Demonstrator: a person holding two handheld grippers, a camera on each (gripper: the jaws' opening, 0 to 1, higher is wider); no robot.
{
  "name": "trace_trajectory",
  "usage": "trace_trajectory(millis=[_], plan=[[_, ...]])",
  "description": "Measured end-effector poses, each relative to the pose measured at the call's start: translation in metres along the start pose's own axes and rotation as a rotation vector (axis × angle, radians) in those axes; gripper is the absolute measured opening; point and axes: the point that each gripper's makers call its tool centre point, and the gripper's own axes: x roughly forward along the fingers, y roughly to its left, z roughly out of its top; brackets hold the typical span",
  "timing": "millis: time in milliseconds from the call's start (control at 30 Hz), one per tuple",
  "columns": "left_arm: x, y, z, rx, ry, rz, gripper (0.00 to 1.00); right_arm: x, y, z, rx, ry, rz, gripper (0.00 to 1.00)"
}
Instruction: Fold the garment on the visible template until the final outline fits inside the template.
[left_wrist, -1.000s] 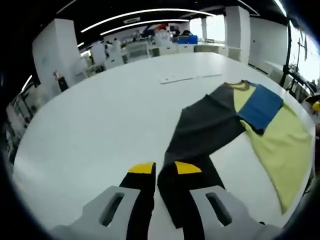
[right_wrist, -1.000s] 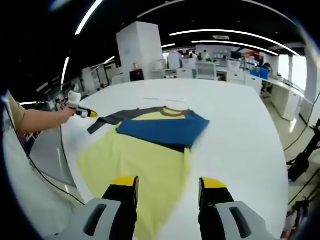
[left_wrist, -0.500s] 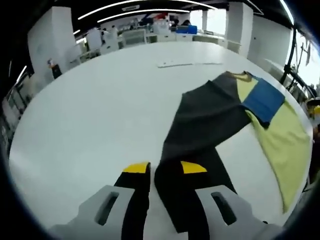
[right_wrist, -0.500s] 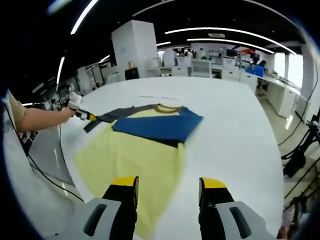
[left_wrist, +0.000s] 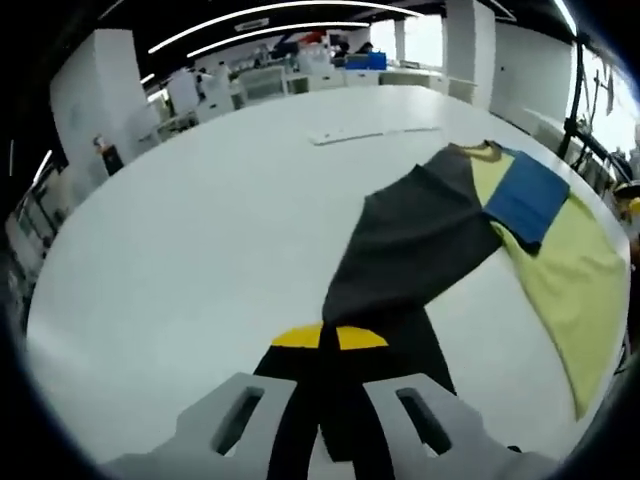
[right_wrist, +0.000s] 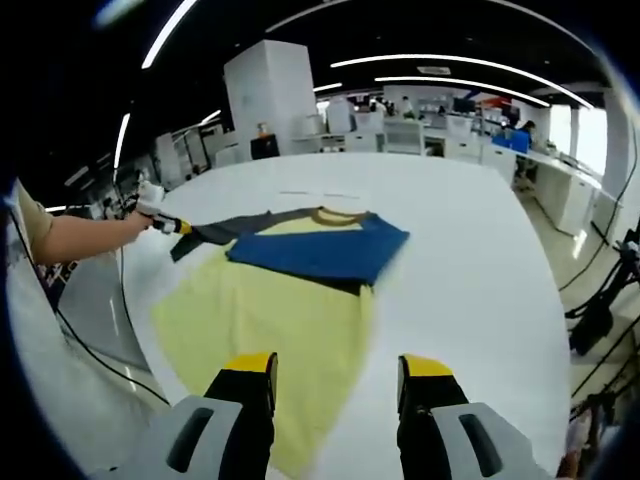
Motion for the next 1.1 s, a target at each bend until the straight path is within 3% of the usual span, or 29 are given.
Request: trace_trajectory(millis=[300, 600, 800, 1100], plan=[[-0.008, -0.005, 0.046, 0.039, -0.109, 0.013, 0.0, 0.001, 0.002, 0.0, 0.005, -0.006, 0.007, 0.45], [-0.002, -0.038, 0.085, 0.124, -0.171, -0.033, 0.0, -0.002, -0.002, 0.0, 0.009, -0.012, 0.002, 0.45], [0.004, -0.059, 0.104, 0.145, -0.201, -0.069, 0.0, -0.005, -0.005, -0.002, 0.017, -0.016, -0.006, 0.45], [0.017, -0.094, 0.118, 0.184, -0.215, -0.122, 0.0, -0.01, -0.006, -0.004, 0.024, -0.026, -0.01, 0.46]])
